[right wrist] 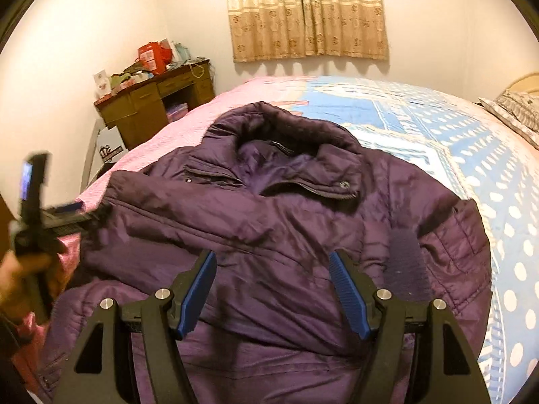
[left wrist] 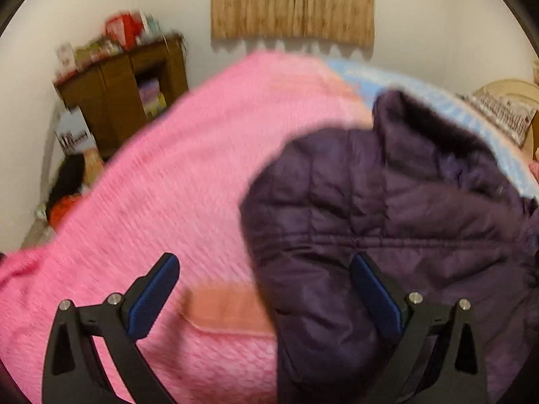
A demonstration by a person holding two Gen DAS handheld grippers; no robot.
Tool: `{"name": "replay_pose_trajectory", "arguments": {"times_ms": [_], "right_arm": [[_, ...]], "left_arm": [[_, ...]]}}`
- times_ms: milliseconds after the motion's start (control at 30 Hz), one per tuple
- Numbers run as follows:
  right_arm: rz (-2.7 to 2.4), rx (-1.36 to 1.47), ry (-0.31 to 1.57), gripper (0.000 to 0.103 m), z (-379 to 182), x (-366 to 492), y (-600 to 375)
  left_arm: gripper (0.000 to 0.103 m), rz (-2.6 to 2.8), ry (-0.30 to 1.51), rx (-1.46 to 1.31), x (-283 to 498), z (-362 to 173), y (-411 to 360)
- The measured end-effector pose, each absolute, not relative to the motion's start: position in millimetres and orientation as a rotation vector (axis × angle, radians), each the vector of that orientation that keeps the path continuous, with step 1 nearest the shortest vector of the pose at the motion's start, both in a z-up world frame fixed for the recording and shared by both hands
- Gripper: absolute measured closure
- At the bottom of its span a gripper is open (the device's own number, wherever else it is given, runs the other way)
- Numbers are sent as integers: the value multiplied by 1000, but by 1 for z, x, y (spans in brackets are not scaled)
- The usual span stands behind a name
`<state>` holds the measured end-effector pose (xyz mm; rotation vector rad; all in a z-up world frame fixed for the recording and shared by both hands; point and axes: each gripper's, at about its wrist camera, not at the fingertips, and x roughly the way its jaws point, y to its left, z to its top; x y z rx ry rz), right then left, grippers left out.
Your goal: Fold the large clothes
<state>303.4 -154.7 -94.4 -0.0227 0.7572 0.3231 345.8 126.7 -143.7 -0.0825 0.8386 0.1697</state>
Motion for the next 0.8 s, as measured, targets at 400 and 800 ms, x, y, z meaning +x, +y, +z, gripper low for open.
{"name": "replay_pose_trajectory", "arguments": {"times_ms": [400, 800], "right_arm": [[389, -45, 851, 30, -106, 310, -165], [297, 0, 834, 30, -51, 389, -217]], "left_arm": [[0, 120, 709, -58, 331, -83, 132], [0, -29, 766, -70, 425, -60, 90]]}}
